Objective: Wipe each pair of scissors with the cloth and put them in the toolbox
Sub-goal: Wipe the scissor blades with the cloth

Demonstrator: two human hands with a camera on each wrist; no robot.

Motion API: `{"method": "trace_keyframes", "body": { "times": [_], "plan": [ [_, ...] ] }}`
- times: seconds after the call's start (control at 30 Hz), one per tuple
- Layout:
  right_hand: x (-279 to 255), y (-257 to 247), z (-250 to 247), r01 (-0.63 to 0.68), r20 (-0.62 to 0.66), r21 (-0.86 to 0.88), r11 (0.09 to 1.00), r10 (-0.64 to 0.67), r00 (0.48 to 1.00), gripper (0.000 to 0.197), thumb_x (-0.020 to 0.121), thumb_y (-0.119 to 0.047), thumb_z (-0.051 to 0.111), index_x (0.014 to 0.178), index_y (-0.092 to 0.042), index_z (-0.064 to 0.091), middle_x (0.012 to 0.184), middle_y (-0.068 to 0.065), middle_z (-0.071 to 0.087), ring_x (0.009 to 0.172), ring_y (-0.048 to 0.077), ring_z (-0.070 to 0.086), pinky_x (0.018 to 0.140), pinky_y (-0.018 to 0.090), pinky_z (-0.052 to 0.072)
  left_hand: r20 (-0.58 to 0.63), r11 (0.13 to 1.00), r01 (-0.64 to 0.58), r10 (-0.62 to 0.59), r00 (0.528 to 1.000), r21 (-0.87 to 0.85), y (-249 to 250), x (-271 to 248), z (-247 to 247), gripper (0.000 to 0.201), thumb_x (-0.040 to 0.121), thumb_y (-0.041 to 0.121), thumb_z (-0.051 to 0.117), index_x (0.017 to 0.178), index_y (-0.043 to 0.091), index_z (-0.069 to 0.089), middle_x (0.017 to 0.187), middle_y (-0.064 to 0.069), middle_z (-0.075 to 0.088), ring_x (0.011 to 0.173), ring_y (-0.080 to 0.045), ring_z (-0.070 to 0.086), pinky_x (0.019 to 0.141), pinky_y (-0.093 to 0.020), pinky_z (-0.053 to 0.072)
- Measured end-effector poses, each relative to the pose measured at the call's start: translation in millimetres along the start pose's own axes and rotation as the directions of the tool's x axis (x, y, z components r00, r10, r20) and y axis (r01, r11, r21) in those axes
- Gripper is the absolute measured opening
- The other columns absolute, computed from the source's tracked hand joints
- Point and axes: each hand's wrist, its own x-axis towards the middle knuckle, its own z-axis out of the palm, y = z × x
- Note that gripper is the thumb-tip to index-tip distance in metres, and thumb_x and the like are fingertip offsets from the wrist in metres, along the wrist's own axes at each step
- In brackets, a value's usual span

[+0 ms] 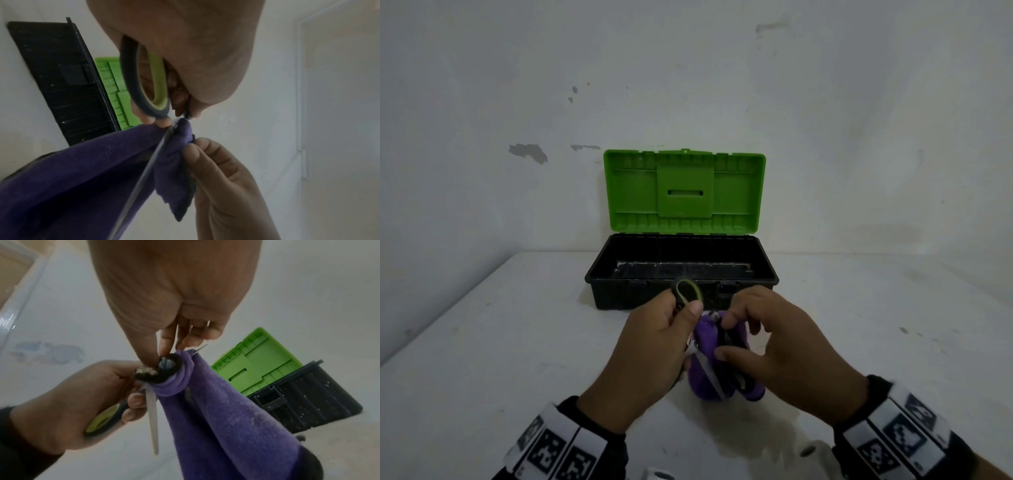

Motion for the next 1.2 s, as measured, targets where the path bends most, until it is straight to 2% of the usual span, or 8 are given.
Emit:
{"method": "trace_keyframes", "body": {
  "times": [0.13,0.3,0.43,0.63,0.87,1.03,1.13,1.2],
  "plan": [
    [1.6,2.0,-4.0,0.037,0.003,-0.175,0.984,-0.037,0.999,0.034,0.073,-0.060,0.067,0.101,-0.042,0.061,0.094,-0.028,0.056,0.092,-0.003,0.049,0.082,0.022,0.039,0.068,0.991,-0.108,0.103,0.992,0.081,-0.1,-1.5,0.2,0.022,0.098,0.030,0.048,0.082,0.017,0.057,0.052,0.006,0.054,0.045,-0.008,0.052,0.049,-0.023,0.048],
    [11.8,-1.3,-2.6,0.147,0.130,-0.212,0.966,-0.121,0.984,0.027,0.079,-0.059,0.064,0.096,-0.039,0.070,0.092,-0.026,0.055,0.093,0.006,0.049,0.082,0.038,0.039,0.118,0.947,-0.287,0.272,0.955,0.142,0.6,-1.4,0.9,0.023,0.094,0.038,0.048,0.080,0.023,0.058,0.060,0.007,0.057,0.050,-0.006,0.052,0.050,-0.024,0.046],
    [15.1,-1.9,-3.3,0.175,0.205,-0.201,0.964,-0.133,0.970,0.020,0.085,-0.057,0.060,0.090,-0.038,0.065,0.072,-0.027,0.047,0.084,-0.001,0.042,0.082,0.034,0.035,0.153,0.937,-0.313,0.290,0.945,0.156,0.7,-2.7,-0.6,0.026,0.092,0.042,0.046,0.079,0.022,0.057,0.060,0.009,0.057,0.051,-0.004,0.051,0.051,-0.022,0.043],
    [10.7,1.6,-8.7,0.179,0.269,-0.186,0.966,-0.125,0.955,0.024,0.090,-0.056,0.052,0.095,-0.037,0.065,0.088,-0.017,0.061,0.095,0.000,0.048,0.092,0.034,0.033,0.169,0.955,-0.285,0.268,0.948,0.084,2.8,-8.3,-4.1,0.025,0.091,0.036,0.047,0.080,0.016,0.057,0.057,0.005,0.058,0.046,-0.006,0.052,0.048,-0.016,0.042],
    [6.0,14.6,-29.4,0.153,0.245,-0.155,0.976,-0.112,0.963,0.020,0.091,-0.055,0.057,0.093,-0.038,0.067,0.088,-0.021,0.065,0.097,0.000,0.054,0.096,0.039,0.037,0.153,0.971,-0.236,0.227,0.962,0.043,3.5,-7.9,-8.0,0.027,0.091,0.039,0.048,0.084,0.015,0.058,0.055,-0.003,0.058,0.044,-0.011,0.053,0.048,-0.025,0.049],
    [2.8,23.1,-44.6,0.110,0.192,-0.101,0.989,-0.089,0.977,0.015,0.090,-0.047,0.063,0.090,-0.035,0.072,0.086,-0.020,0.067,0.089,0.003,0.060,0.083,0.027,0.046,0.113,0.983,-0.182,0.183,0.977,-0.018,4.1,-8.1,-9.3,0.026,0.089,0.039,0.050,0.081,0.015,0.058,0.052,-0.003,0.056,0.045,-0.015,0.053,0.047,-0.031,0.050],
    [-3.7,33.3,-56.2,-0.040,0.067,-0.031,0.999,0.042,0.997,0.012,0.089,-0.046,0.066,0.086,-0.036,0.073,0.086,-0.017,0.070,0.086,0.006,0.065,0.076,0.026,0.051,0.029,0.985,-0.144,0.148,0.989,-0.095,5.9,-7.6,-17.2,0.033,0.086,0.041,0.050,0.083,0.009,0.058,0.050,-0.005,0.054,0.045,-0.021,0.052,0.047,-0.035,0.048],
    [-7.2,38.8,-58.0,-0.142,-0.045,0.113,0.983,0.148,0.988,0.010,0.090,-0.032,0.067,0.083,-0.033,0.074,0.077,-0.012,0.072,0.071,0.005,0.066,0.067,0.022,0.051,-0.072,0.977,-0.111,0.099,0.992,-0.183,4.2,-4.9,-21.8,0.037,0.088,0.038,0.050,0.088,0.001,0.057,0.050,-0.008,0.050,0.046,-0.024,0.052,0.048,-0.037,0.048]
  ]
}}
